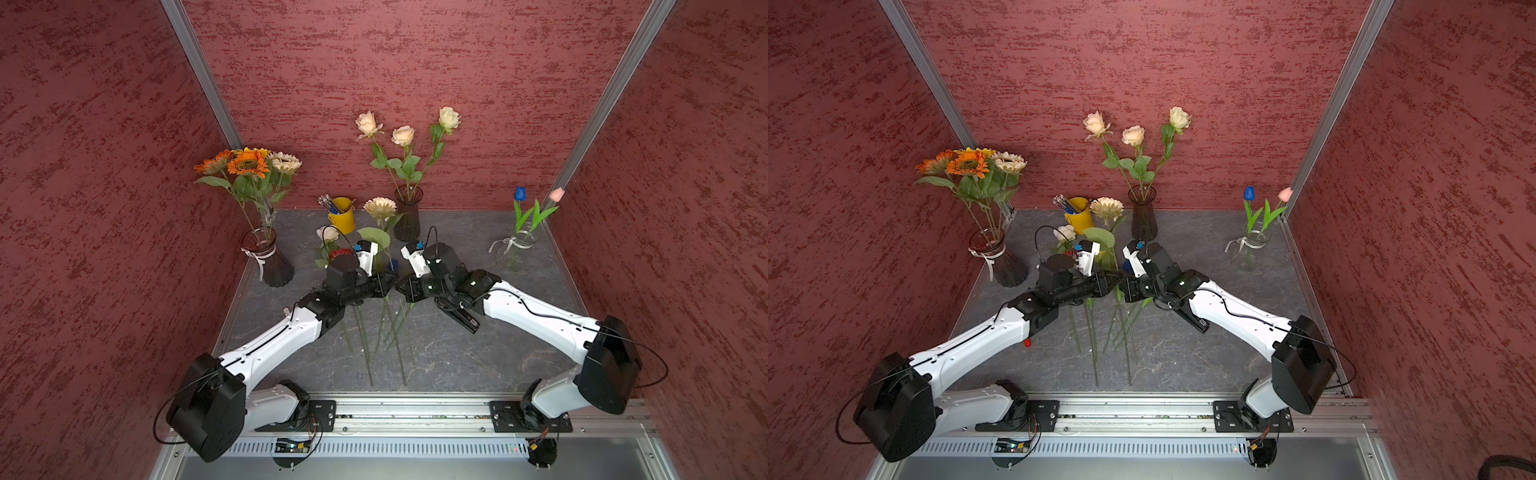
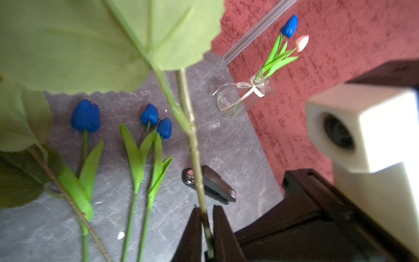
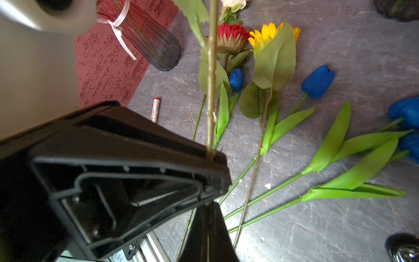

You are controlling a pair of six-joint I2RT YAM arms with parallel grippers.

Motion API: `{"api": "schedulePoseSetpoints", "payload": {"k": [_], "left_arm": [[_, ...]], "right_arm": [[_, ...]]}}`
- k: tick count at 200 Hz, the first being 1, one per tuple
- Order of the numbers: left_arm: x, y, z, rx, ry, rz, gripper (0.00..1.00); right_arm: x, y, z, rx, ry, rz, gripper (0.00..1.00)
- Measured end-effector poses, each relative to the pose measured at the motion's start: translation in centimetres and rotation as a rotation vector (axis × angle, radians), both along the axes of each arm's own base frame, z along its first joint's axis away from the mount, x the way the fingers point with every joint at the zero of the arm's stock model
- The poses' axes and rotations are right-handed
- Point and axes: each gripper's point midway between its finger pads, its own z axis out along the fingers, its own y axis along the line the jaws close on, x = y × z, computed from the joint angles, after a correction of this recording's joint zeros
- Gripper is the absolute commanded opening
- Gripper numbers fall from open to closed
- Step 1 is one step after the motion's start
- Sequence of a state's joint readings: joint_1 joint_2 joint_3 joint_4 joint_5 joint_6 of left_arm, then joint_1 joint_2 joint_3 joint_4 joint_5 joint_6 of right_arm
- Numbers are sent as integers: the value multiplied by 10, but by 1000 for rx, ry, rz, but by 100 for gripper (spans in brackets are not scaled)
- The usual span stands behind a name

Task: Arrange the flowers in different vases according to their variety
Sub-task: Pick up the flower at the center of the board, then insert the flower into the vase.

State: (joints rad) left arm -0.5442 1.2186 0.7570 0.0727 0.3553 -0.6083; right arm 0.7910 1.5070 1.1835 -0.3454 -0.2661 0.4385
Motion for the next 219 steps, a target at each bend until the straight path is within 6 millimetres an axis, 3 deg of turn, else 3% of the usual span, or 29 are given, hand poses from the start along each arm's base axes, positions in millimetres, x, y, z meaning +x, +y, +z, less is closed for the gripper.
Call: {"api": "schedulePoseSetpoints", "payload": {"k": [21, 39, 55, 92, 120, 138, 161, 191, 219], "left_arm": [[4, 5, 9, -9, -11, 16, 0], [8, 21, 22, 6, -26, 55, 0], [13, 41, 45, 42, -75, 109, 0], [19, 120, 140, 211, -326, 328, 0], [20, 196, 216, 375, -506, 541, 0], [16, 232, 248, 471, -600, 646, 0], [14, 271, 263, 552, -645, 743, 0], [28, 326, 292, 561, -663, 855, 0], [44, 356, 290, 533, -669, 885, 0]], "right_arm": [[0, 0, 2, 1, -7, 2, 57], [-1, -3, 3, 3, -14, -4, 62], [-3, -8, 8, 6, -25, -15, 65], [-3, -17, 21, 25, -56, -36, 67], [-3, -20, 14, 13, -44, -42, 68], [-2, -23, 8, 5, -36, -49, 68], [2, -25, 3, -5, -27, -56, 68], [7, -28, -7, -29, -9, -65, 68], [19, -31, -15, -56, 8, -76, 68]]}}
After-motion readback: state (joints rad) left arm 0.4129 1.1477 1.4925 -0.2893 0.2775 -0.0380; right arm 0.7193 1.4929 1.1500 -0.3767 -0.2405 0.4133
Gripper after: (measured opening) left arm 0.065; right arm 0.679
